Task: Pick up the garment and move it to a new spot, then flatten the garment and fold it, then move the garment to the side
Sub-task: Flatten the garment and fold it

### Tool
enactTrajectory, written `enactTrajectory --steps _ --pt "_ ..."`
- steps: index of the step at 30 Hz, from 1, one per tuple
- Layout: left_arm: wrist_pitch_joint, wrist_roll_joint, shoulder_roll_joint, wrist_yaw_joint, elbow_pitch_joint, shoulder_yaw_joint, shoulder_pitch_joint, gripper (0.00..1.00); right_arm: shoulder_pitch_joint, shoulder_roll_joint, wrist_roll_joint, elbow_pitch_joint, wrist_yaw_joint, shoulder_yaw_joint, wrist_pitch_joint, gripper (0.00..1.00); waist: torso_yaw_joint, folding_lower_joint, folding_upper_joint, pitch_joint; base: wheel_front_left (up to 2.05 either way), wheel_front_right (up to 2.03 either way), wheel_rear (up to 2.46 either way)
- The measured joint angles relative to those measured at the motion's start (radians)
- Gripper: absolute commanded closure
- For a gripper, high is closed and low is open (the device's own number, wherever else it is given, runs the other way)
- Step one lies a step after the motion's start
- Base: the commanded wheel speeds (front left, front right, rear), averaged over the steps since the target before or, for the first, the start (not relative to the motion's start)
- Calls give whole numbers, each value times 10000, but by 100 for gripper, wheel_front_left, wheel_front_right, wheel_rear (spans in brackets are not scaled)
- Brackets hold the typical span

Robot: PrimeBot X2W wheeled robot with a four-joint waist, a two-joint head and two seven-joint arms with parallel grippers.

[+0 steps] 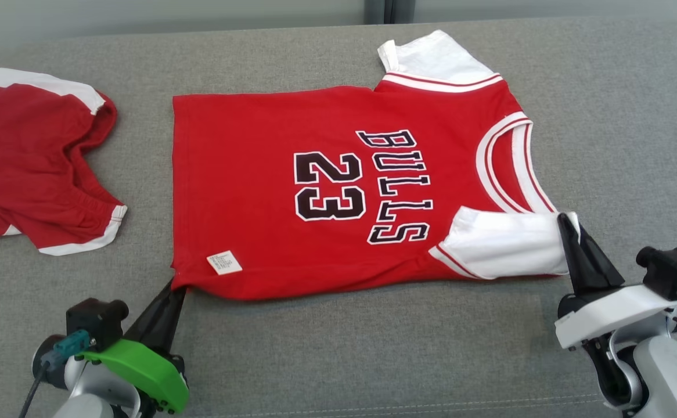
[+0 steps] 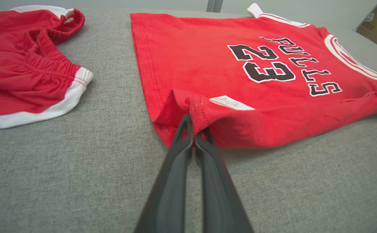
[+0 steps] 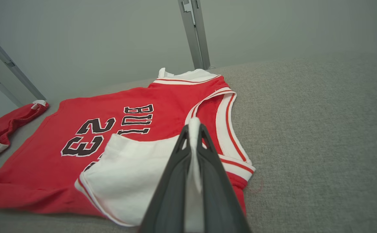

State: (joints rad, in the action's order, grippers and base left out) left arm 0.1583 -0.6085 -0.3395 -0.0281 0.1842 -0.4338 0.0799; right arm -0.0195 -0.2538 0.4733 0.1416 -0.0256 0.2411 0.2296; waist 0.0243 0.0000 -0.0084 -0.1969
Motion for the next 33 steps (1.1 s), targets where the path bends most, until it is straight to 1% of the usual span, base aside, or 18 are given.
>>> enactTrajectory --steps 6,16,20,27,30,33 --pt "-320 96 -230 -155 -79 -96 792 100 -865 -242 -98 -63 -94 -102 0 100 20 0 0 -342 0 0 0" --pt "-1099 82 -213 -349 305 -222 1916 100 -2079 -558 -98 81 -217 -445 79 100 221 0 0 -1081 0 0 0" --pt "-1373 46 -240 -433 650 -207 2456 100 -2589 -621 -98 451 -360 -456 86 100 344 0 0 -1457 0 0 0" --pt "-1593 188 -299 -556 951 -234 3450 100 -3226 -635 -100 993 -449 -405 86 100 472 0 0 -1890 0 0 0" --pt "-1684 198 -301 -610 1145 -305 3717 100 -3524 -617 -176 1231 -531 -291 88 100 487 0 0 -2037 0 0 0" --pt "-1753 203 -286 -669 1396 -405 3948 100 -3707 -589 -201 1517 -539 -213 88 100 464 0 0 -2140 0 0 0"
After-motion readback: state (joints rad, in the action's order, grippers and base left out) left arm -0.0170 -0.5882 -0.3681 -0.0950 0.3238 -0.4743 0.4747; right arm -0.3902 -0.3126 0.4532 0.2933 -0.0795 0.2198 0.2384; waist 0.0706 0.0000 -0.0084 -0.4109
